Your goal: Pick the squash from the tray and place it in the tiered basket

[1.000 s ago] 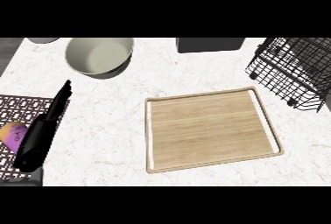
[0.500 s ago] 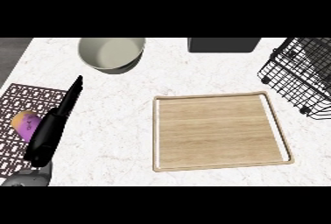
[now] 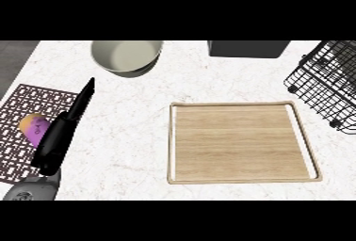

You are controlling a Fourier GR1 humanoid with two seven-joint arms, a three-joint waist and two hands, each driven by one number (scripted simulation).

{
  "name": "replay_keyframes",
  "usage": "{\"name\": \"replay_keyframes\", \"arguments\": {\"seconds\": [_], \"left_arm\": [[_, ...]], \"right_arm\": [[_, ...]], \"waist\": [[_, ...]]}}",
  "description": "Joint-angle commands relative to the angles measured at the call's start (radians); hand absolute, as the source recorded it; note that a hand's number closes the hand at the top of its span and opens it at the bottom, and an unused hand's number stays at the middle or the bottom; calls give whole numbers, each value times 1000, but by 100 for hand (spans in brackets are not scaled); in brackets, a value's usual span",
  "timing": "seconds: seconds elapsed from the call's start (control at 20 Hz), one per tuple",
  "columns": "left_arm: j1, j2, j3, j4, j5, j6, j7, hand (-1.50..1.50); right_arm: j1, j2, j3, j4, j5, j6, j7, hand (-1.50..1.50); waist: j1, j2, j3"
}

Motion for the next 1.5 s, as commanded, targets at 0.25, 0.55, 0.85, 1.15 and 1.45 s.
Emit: {"name": "replay_keyframes", "arguments": {"seconds": [0.25, 0.55, 0.85, 1.15, 1.45], "left_arm": [[-47, -20, 4, 33, -19, -1, 12, 0], [-30, -39, -12, 3, -28, 3, 4, 0], [15, -44, -26, 11, -27, -8, -27, 0], [-16, -34, -7, 10, -25, -13, -31, 0], [3, -47, -17, -18, -42, 1, -3, 0]], "right_arm": [[-304, 151, 196, 240, 110, -61, 16, 150], [-445, 241, 230, 450, 194, -162, 0, 150], [-453, 328, 117, 593, 103, -240, -148, -150], [-531, 338, 9, 654, 19, -295, -246, -150], [-523, 277, -76, 638, -1, -568, -303, -150]], "waist": [[14, 5, 1], [26, 10, 2], [28, 14, 4], [35, 21, 5], [17, 11, 4]]}}
